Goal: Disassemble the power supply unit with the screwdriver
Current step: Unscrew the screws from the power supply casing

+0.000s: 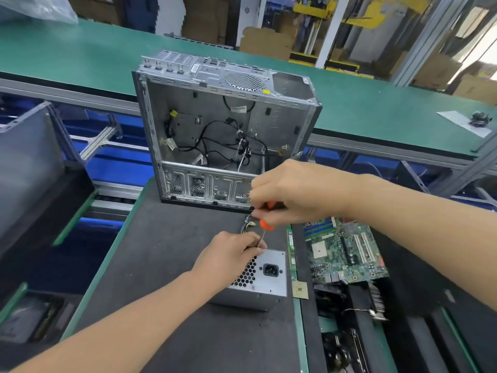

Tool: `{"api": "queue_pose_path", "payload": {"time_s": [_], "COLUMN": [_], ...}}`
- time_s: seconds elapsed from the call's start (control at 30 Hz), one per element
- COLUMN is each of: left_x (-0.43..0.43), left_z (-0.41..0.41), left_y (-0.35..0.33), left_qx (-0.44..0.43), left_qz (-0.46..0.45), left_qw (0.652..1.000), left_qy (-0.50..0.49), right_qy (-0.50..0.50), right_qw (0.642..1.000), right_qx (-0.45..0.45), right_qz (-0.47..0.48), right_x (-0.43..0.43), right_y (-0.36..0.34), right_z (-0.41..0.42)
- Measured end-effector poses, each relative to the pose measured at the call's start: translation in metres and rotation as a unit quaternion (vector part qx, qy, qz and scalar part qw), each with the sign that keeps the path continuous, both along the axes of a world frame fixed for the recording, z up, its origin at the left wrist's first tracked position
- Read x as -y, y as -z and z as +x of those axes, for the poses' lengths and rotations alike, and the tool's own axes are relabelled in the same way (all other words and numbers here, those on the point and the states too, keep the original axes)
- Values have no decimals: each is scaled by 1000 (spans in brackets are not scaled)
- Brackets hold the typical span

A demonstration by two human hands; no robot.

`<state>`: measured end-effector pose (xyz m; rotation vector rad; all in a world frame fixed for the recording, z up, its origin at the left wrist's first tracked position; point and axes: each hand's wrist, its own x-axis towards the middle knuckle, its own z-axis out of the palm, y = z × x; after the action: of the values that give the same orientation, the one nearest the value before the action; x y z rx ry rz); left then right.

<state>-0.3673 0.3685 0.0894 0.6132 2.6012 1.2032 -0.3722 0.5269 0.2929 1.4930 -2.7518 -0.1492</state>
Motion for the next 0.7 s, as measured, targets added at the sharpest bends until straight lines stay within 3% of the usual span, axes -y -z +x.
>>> {"api": "queue_pose_path", "payload": {"time_s": [0.1,0.17,0.23,0.3,0.37,0.43,0.57,0.7], "left_x": [1,1,1,1,1,1,1,1], "left_z": [2,4,4,4,3,5,2,2], "left_y": [-1,-1,-2,-3,-2,-1,-1,0], "left_qx": [-10,-21,-28,-32,-41,-52,-34,-33], "left_qz": [2,3,10,6,0,1,0,-6], "left_qw": [1000,1000,999,999,999,999,999,999], "left_qy": [-4,-7,-13,-7,3,2,1,5], "right_qy": [49,157,310,443,509,523,416,197], "right_qw": [999,984,934,877,841,830,894,978], "right_qx": [8,-12,-74,-124,-130,-125,-114,-12], "right_qz": [-16,-87,-162,-138,-129,-149,-120,-66], "right_x": [0,7,21,37,47,52,47,17], "right_y": [1,9,18,25,33,37,35,16], "right_z": [1,12,24,28,28,27,20,6]}}
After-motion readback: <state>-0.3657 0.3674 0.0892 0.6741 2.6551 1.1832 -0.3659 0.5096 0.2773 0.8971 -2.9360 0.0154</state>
